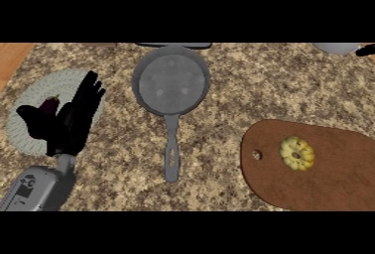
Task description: Pick the squash from the cutting board and place it in the pan
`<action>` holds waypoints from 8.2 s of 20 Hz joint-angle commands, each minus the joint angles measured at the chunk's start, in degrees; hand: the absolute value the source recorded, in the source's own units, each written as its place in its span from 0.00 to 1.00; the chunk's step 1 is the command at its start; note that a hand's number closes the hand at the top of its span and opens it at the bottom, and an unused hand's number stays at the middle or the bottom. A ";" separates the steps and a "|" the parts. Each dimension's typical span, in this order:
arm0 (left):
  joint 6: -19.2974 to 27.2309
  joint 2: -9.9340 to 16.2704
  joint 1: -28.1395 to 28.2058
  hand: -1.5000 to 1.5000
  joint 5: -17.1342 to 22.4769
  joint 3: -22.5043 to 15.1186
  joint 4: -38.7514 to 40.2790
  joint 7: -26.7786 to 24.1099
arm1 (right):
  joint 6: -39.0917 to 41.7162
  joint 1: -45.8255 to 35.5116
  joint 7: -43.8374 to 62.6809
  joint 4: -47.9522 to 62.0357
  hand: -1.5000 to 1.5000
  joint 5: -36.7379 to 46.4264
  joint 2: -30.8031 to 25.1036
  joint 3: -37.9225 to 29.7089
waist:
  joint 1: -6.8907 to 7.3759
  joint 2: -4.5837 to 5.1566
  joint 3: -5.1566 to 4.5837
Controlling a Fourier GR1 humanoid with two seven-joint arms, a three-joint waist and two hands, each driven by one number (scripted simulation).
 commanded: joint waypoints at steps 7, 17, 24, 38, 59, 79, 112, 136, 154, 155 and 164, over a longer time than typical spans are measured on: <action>0.41 -1.41 1.05 0.50 -1.02 -1.62 -1.81 0.32 | 0.72 -8.09 -16.37 -3.29 0.00 19.77 -6.14 11.47 | 0.60 -0.46 -0.20; 0.18 -0.41 1.62 0.50 -0.94 0.29 -0.51 0.85 | -10.81 -7.56 -26.67 -4.95 0.00 41.86 -15.07 31.31 | -0.75 -0.61 -0.34; -1.56 -0.21 4.82 0.50 -0.59 2.19 -0.99 -2.10 | -24.21 -8.36 -36.88 1.68 0.00 50.01 -16.61 35.68 | -2.53 -1.17 -0.38; -0.59 -0.41 5.90 0.50 -2.53 4.96 -5.73 4.03 | -31.03 -1.83 -32.55 -4.14 0.00 53.97 -12.47 32.35 | -4.45 -1.82 -0.40; -4.71 -3.85 7.10 0.50 -6.03 8.25 -4.84 4.00 | -26.08 -7.86 -27.10 6.89 0.00 72.49 5.38 31.29 | -3.76 -1.54 -0.42; -6.49 -5.06 3.18 0.50 -8.44 11.92 -4.50 7.91 | -33.38 -3.91 -33.71 13.80 1.00 81.07 14.58 31.42 | -4.03 -1.54 -0.39; -10.46 -8.17 2.27 0.50 -9.13 8.11 -2.92 6.43 | -27.69 -26.08 64.67 5.85 1.00 84.61 49.10 25.01 | 3.37 -2.20 -0.82; -9.42 -8.30 0.44 0.50 -9.94 10.43 -1.69 5.36 | -61.45 -42.13 87.30 36.45 1.00 68.65 49.13 33.36 | -0.16 -0.56 -0.49; -9.90 -9.12 -1.47 0.50 -10.28 10.29 -1.22 6.14 | -75.29 -37.03 73.21 56.53 0.00 49.22 49.15 29.56 | 1.89 0.35 -0.39; -10.67 -8.68 -1.26 0.50 -9.79 10.35 -1.94 6.65 | -76.62 -36.17 72.45 56.60 0.00 48.57 49.15 30.29 | 1.85 0.15 -0.39; -10.83 -7.29 -0.55 0.50 -9.05 12.76 -2.59 7.17 | -87.00 -33.88 58.39 53.33 0.00 40.50 49.15 26.33 | 0.01 -0.44 -0.31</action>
